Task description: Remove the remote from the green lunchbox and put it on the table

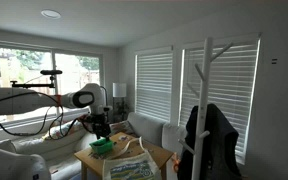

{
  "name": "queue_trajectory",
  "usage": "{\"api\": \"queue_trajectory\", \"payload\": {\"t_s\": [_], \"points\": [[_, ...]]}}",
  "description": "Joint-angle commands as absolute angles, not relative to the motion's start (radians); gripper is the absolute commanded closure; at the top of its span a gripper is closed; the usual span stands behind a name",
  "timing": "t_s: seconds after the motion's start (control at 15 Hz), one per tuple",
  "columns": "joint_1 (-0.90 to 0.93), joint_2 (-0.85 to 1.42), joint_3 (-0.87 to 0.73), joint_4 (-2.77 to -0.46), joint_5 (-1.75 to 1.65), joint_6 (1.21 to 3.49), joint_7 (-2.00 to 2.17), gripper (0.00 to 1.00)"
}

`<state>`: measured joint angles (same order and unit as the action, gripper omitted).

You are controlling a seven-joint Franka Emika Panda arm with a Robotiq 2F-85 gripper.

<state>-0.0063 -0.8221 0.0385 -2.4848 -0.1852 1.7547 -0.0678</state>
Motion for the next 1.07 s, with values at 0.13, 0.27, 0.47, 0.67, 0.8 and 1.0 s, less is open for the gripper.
{"api": "queue_trajectory", "payload": {"t_s": [0.13, 0.27, 0.47, 0.67, 0.8, 1.0], "points": [[0.006, -0.821, 0.031, -2.481, -0.191, 1.750, -0.061, 0.00], [0.006, -0.821, 0.031, -2.481, -0.191, 1.750, -0.061, 0.00], [0.000, -0.797, 0.048, -2.477, -0.199, 1.741, -0.042, 0.00], [0.078, -0.687, 0.083, -2.455, -0.089, 1.774, -0.026, 0.00], [0.133, -0.613, 0.128, -2.438, -0.015, 1.797, -0.012, 0.00], [0.204, -0.516, 0.206, -2.421, 0.045, 1.851, 0.020, 0.00]]}}
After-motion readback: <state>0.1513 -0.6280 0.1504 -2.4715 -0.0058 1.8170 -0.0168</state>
